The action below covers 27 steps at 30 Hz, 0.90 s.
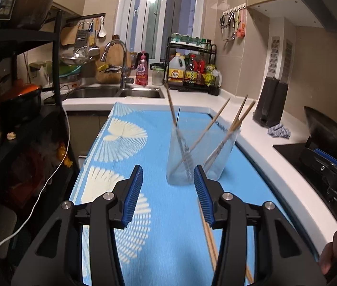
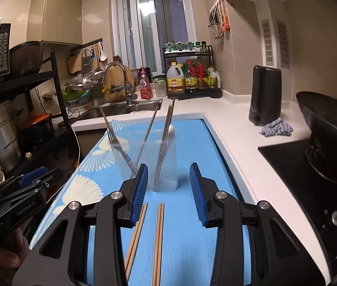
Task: Organize utensils
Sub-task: 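Move both open tools back over the remaining chopsticks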
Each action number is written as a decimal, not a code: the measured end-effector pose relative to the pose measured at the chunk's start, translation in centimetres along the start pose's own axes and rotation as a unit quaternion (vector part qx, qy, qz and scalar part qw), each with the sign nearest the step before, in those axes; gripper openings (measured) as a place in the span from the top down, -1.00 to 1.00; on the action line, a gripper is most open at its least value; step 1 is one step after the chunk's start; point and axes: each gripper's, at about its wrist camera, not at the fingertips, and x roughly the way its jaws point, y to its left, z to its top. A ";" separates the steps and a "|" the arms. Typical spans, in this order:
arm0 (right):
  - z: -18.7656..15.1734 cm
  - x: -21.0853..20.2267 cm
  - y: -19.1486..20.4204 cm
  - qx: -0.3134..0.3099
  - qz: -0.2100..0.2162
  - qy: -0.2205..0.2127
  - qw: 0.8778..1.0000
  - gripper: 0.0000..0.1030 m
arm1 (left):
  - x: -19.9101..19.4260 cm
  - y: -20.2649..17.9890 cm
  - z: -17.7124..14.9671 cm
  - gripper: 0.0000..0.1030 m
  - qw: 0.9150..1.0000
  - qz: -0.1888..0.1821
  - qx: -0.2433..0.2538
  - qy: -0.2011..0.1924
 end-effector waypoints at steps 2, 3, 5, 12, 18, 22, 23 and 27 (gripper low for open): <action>-1.7 -0.1 -0.1 -0.004 -0.010 0.002 1.000 0.29 | -0.3 0.2 -1.3 0.13 1.000 0.005 -0.003 -0.002; -2.5 -0.1 -0.2 -0.001 -0.013 0.006 1.000 0.29 | -0.4 0.4 -1.9 0.13 1.000 0.011 -0.005 -0.003; -3.9 -0.2 -0.4 0.008 -0.012 0.013 1.000 0.29 | -0.5 0.5 -3.1 0.13 1.000 0.018 -0.002 -0.004; -8.5 0.5 -0.3 -0.008 -0.022 0.056 0.998 0.29 | -1.0 0.3 -7.0 0.14 1.000 0.013 -0.007 0.016; -11.6 0.7 0.0 -0.020 -0.012 0.090 0.996 0.33 | -1.1 -0.6 -10.6 0.29 0.999 0.002 -0.010 0.041; -13.6 1.0 0.0 -0.023 -0.002 0.113 0.993 0.44 | -1.4 -2.1 -12.6 0.43 0.999 -0.016 0.001 0.048; -14.3 1.2 -0.1 -0.023 0.003 0.122 0.992 0.46 | -1.5 -2.4 -13.0 0.45 0.999 -0.019 0.004 0.047; -15.6 1.5 0.0 -0.022 0.017 0.140 0.990 0.59 | -1.7 -3.5 -14.4 0.53 0.998 -0.034 0.010 0.045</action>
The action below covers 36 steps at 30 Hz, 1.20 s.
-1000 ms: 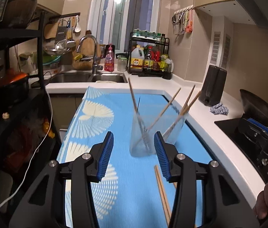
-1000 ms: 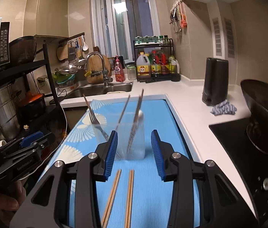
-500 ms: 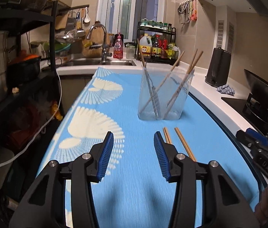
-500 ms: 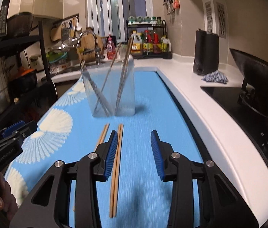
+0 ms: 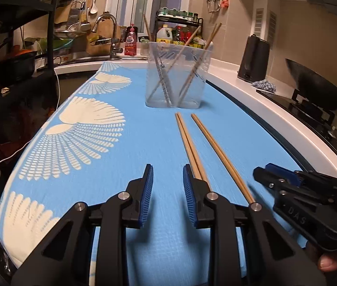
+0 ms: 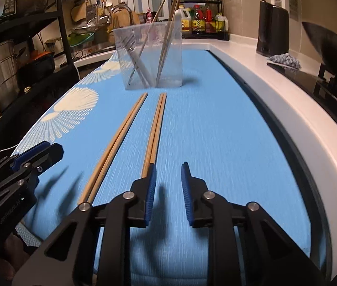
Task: Organize utensils
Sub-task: 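Move both open tools back over the remaining chopsticks, then grasp a single chopstick with the left tool while the right tool grasps another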
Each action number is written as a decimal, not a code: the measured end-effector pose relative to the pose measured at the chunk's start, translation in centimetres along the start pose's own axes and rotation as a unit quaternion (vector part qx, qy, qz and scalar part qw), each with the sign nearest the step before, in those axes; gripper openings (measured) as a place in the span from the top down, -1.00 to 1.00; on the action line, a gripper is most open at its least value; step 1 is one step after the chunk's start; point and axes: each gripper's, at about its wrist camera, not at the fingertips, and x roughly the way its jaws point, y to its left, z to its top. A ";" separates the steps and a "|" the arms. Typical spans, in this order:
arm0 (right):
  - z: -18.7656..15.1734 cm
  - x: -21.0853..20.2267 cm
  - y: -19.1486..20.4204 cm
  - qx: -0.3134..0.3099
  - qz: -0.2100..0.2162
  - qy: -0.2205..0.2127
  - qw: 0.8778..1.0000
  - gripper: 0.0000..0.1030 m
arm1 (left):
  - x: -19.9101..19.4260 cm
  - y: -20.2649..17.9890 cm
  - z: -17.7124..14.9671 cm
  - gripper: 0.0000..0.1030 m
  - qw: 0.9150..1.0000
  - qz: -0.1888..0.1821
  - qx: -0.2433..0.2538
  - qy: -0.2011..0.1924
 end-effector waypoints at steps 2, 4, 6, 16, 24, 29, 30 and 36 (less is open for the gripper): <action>-0.3 0.2 0.3 -0.006 0.010 0.007 1.000 0.59 | 0.3 -0.2 -0.3 0.54 1.000 -0.009 0.000 0.006; -0.4 0.4 0.6 -0.005 0.019 0.009 1.000 0.60 | 0.4 -0.3 -0.5 0.55 1.000 -0.009 0.000 0.009; -0.5 0.9 0.8 -0.011 0.009 0.020 1.000 0.60 | 0.5 -0.2 -0.6 0.55 1.000 -0.009 -0.002 0.010; -0.7 1.0 0.8 -0.015 0.008 0.032 0.999 0.61 | 0.8 -0.5 -0.7 0.55 1.000 -0.024 -0.002 0.018; -0.9 1.0 1.1 -0.024 0.003 0.036 0.999 0.77 | 1.1 -0.7 -1.0 0.55 0.999 -0.034 -0.005 0.028; -0.9 0.8 0.0 -0.004 -0.003 0.033 0.999 0.91 | 1.3 -1.3 -1.1 0.65 0.998 -0.046 -0.001 0.038; -1.0 0.8 -0.2 -0.003 -0.006 0.032 0.999 0.91 | 1.4 -1.4 -1.2 0.69 0.998 -0.044 -0.001 0.042; -1.1 0.4 -1.3 0.005 -0.024 0.026 0.999 0.91 | 2.1 -2.1 -1.4 0.84 0.998 -0.032 0.005 0.060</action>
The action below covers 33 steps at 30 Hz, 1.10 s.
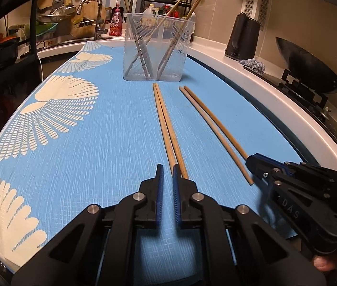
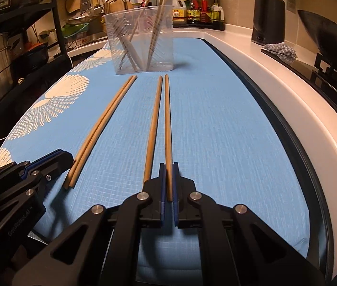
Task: Organize utensils
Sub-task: 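Grasp a single chopstick with the left tool while the right tool grasps another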
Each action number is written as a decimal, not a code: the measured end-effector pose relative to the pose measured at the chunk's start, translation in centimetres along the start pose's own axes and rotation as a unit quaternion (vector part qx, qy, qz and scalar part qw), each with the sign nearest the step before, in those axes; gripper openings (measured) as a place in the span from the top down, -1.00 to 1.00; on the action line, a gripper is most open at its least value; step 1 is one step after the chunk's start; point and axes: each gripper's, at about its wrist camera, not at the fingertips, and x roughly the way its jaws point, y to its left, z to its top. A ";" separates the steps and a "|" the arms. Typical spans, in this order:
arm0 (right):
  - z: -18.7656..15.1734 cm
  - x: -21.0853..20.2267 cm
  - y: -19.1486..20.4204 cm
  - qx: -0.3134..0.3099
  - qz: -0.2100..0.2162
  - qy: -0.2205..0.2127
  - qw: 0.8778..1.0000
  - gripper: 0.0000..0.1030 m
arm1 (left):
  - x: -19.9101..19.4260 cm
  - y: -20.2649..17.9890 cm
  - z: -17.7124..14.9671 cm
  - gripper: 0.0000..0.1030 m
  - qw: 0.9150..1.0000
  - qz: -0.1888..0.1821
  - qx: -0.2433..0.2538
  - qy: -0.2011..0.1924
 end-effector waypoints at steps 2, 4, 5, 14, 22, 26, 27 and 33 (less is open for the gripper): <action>0.0 -0.1 -0.3 0.005 -0.002 -0.001 1.000 0.91 | -0.1 -0.1 0.0 0.84 1.000 -0.001 -0.001 -0.005; 0.0 -0.1 -0.5 0.007 -0.003 -0.002 1.000 0.91 | -0.2 -0.4 0.0 0.84 1.000 -0.005 0.003 -0.010; 0.0 -0.1 -0.5 0.006 -0.003 -0.002 1.000 0.91 | -0.3 -0.5 0.0 0.84 1.000 -0.005 0.005 -0.014; 0.0 0.1 -0.1 -0.004 0.009 0.003 1.000 0.90 | 0.3 -0.9 -0.4 0.83 0.999 0.021 0.030 0.004; 0.1 0.0 -0.3 0.001 -0.006 -0.001 1.000 0.91 | -0.8 1.8 -0.3 1.00 0.997 0.074 -0.005 -0.018; 0.2 0.0 -0.9 0.011 -0.012 -0.005 1.000 0.91 | -0.5 3.1 -0.5 1.00 0.997 0.063 -0.031 -0.016; 0.3 0.1 -1.0 0.011 -0.011 -0.003 1.000 0.91 | -0.7 3.3 -0.5 1.00 0.997 0.057 -0.039 -0.022; 0.2 0.1 -1.3 0.018 -0.005 -0.005 1.000 0.85 | -0.9 2.5 -0.2 0.84 0.999 0.029 -0.027 -0.033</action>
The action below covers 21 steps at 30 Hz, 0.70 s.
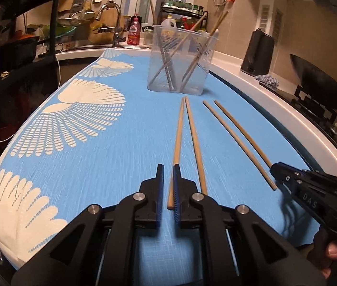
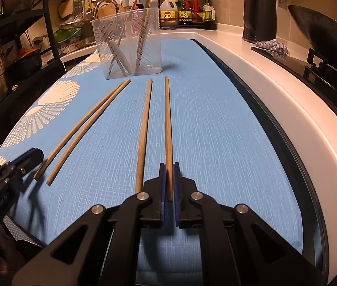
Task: Organize utensils
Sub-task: 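Grasp a single chopstick with the left tool while the right tool grasps another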
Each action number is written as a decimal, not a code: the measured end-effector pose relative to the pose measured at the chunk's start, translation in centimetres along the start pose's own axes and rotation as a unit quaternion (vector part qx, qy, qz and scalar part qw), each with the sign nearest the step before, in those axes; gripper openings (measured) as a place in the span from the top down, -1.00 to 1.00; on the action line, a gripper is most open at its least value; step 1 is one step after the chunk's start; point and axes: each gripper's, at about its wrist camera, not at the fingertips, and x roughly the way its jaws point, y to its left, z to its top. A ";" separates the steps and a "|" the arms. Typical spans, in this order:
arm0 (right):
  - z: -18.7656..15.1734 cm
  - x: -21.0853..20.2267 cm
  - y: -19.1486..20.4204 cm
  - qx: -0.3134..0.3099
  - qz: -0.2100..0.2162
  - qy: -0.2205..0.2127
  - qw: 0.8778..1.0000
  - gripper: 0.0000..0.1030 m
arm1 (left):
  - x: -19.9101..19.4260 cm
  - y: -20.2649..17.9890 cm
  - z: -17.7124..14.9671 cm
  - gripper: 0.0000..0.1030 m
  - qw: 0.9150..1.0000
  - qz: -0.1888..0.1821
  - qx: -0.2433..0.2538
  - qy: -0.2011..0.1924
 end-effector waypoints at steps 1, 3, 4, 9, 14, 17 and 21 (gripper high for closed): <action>-0.1 0.0 0.0 0.001 0.001 0.000 1.000 0.84 | 0.2 -0.1 -0.1 0.84 1.000 -0.004 0.001 0.006; -0.3 0.0 0.2 -0.003 0.000 0.000 1.000 0.84 | 0.6 -0.2 -0.4 0.84 1.000 -0.005 0.006 0.016; -0.4 -0.1 0.3 -0.005 0.000 -0.001 1.000 0.83 | 0.7 -0.3 -0.5 0.84 1.000 -0.003 0.010 0.019; -0.4 -0.1 0.4 -0.010 -0.001 -0.003 1.000 0.83 | 0.5 -0.6 -1.0 0.84 1.000 0.002 0.023 0.013; -0.5 -0.1 1.0 -0.026 -0.003 -0.007 1.000 0.91 | 0.4 -0.9 -1.1 0.86 0.999 0.008 0.032 0.011; -0.4 0.0 0.9 -0.022 -0.006 -0.009 1.000 0.91 | 0.4 -0.7 -1.0 0.87 0.999 0.018 0.031 0.008; -0.4 0.0 0.4 -0.014 -0.015 -0.010 1.000 0.91 | 0.2 0.3 -0.9 0.87 0.999 0.044 0.015 0.000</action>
